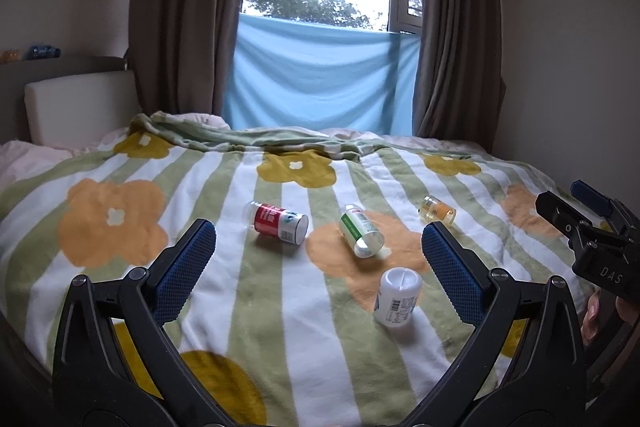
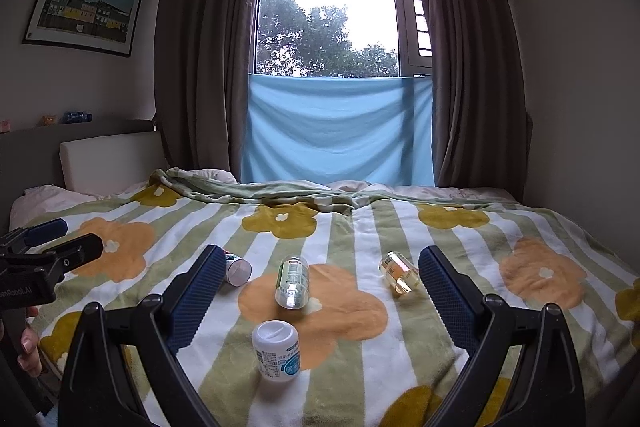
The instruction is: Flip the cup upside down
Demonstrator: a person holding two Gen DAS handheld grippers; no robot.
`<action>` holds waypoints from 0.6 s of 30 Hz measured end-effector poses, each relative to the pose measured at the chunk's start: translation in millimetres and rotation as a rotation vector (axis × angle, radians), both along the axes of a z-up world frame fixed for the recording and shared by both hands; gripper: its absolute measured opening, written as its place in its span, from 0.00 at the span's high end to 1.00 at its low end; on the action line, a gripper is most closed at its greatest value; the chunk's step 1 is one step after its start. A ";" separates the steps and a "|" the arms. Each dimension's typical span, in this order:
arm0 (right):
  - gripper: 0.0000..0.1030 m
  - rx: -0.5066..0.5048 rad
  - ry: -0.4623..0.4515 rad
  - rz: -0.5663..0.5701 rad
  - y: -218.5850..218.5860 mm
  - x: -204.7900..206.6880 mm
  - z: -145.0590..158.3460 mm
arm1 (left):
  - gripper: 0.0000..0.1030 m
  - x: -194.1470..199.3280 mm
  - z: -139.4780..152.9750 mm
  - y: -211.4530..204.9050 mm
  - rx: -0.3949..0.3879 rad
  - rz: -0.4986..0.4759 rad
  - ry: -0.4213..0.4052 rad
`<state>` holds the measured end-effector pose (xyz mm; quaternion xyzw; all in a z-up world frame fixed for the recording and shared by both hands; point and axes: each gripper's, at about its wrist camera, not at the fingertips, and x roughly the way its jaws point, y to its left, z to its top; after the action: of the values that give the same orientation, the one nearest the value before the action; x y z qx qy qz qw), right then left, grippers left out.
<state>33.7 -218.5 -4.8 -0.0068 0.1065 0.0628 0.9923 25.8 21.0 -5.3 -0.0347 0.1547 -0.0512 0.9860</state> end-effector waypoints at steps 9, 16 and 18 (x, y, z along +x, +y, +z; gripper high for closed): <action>0.06 -0.008 -0.012 -0.031 0.3 -8.7 1.0 | 0.00 -8.7 6.0 -6.6 0.008 -0.020 -0.026; 0.07 -0.010 -0.010 -0.033 -0.6 -10.5 1.6 | 0.00 -15.8 8.8 -13.6 0.029 -0.028 -0.043; 0.06 -0.010 -0.010 -0.033 -0.6 -10.5 1.5 | 0.00 -15.9 9.9 -15.1 0.035 -0.030 -0.046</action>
<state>23.2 -219.1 -3.3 -0.0102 0.1021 0.0458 0.9937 9.8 5.9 4.6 -0.0142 0.1335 -0.0643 0.9889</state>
